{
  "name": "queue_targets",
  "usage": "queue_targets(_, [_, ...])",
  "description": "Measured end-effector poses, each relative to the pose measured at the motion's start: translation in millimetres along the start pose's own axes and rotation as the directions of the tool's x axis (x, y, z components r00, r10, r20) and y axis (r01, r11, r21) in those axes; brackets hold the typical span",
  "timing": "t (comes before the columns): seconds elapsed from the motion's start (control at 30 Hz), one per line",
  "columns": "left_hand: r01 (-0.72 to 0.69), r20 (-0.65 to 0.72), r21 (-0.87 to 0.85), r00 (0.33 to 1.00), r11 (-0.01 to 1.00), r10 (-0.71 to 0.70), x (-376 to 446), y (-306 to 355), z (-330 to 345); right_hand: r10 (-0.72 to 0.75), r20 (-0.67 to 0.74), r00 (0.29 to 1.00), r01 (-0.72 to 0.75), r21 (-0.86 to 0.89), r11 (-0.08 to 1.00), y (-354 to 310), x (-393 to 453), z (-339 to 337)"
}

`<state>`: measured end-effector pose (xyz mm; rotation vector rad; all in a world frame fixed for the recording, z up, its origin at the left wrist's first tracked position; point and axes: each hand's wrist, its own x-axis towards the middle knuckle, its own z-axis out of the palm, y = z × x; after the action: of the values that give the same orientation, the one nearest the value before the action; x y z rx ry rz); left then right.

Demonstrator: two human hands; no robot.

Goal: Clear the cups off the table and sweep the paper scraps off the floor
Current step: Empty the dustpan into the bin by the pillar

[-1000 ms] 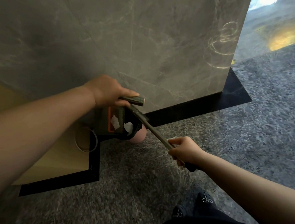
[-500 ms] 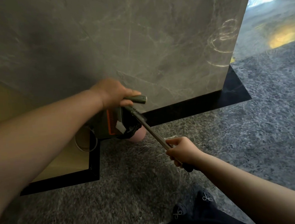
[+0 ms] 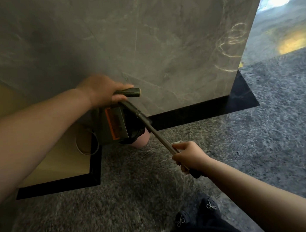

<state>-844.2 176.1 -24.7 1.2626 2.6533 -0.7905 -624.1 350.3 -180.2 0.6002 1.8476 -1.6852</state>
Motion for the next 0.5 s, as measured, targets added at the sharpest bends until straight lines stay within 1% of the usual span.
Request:
queue_targets(0.07, [0.089, -0.054, -0.116, 0.994, 0.989, -0.096, -21, -14, 4, 0.002, -0.002, 1.000, -0.002, -0.014, 1.000, -2, -3, 1])
queue_targets(0.13, [0.157, -0.093, -0.284, 0.977, 0.946, -0.191, -44, -24, 7, 0.003, -0.012, 1.000, -0.004, -0.024, 1.000, -2, -5, 2])
queue_targets(0.2, [0.212, -0.117, -0.384, 0.954, 0.899, -0.275, -68, -30, 7, 0.008, -0.012, 1.000, -0.008, -0.044, 0.999, -4, -6, 4])
queue_targets(0.37, [0.364, -0.169, -0.420, 0.868, 0.831, -0.466, -116, -33, 5, -0.009, -0.011, 1.000, 0.008, -0.119, 0.993, -13, -16, 13])
queue_targets(0.5, [0.438, -0.168, -0.433, 0.819, 0.788, -0.548, -150, -28, 1, -0.031, 0.000, 1.000, 0.031, -0.184, 0.982, -20, -29, 24])
